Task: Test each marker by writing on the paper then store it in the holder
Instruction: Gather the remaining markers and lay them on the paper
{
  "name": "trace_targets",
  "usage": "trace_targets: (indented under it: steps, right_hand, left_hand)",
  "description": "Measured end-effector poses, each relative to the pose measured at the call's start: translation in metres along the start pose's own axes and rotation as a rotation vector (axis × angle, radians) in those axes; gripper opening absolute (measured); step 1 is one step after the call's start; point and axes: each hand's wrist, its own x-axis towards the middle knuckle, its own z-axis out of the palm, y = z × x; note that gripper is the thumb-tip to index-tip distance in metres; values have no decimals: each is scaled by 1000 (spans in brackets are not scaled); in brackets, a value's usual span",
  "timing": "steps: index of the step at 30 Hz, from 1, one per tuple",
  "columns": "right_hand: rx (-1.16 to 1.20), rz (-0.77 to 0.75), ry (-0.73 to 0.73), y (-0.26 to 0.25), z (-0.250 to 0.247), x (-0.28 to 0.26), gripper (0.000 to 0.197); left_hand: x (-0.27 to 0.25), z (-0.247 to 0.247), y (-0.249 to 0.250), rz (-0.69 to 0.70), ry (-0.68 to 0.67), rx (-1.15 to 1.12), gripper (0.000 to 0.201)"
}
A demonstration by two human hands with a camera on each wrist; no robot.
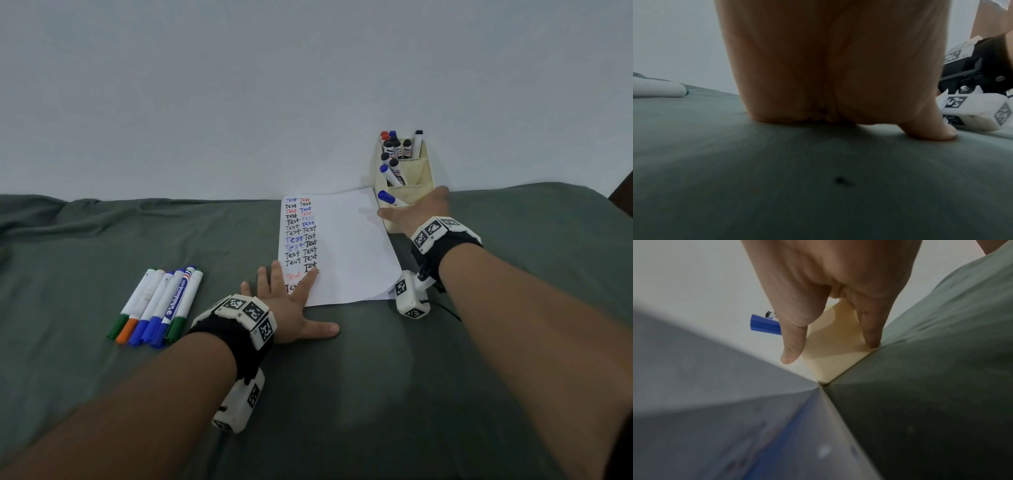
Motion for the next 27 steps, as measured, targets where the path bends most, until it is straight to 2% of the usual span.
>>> trace_targets:
  steps: [5, 9, 11, 13, 17, 20, 22, 25, 27]
  right_hand:
    - [-59, 127, -65, -12, -3, 5, 111]
    - [-120, 130, -123, -9, -12, -1, 117]
    - [-72, 139, -120, -6, -13, -12, 122]
    - [-7, 129, -115, -5, -16, -29, 109]
    - [79, 46, -171, 1, -30, -68, 64]
    - [-36, 36, -290, 2, -39, -100, 36]
    - [-161, 28, -384, 2, -41, -118, 31]
    - [-262, -18, -393, 7, -45, -135, 40]
    - [-296, -66, -427, 11, -49, -142, 33]
  left_hand:
    - [2, 0, -1, 0, 3, 1, 119]
    - [4, 2, -1, 0, 19, -8, 120]
    - [5, 4, -2, -4, 26, -13, 120]
    - [6, 5, -3, -4, 33, -16, 121]
    - [7, 6, -4, -2, 43, -14, 122]
    - [6, 5, -4, -1, 47, -9, 120]
    - [5, 4, -4, 4, 54, 1, 120]
    - [6, 4, -5, 11, 67, 4, 121]
    - [4, 4, -5, 12, 83, -12, 122]
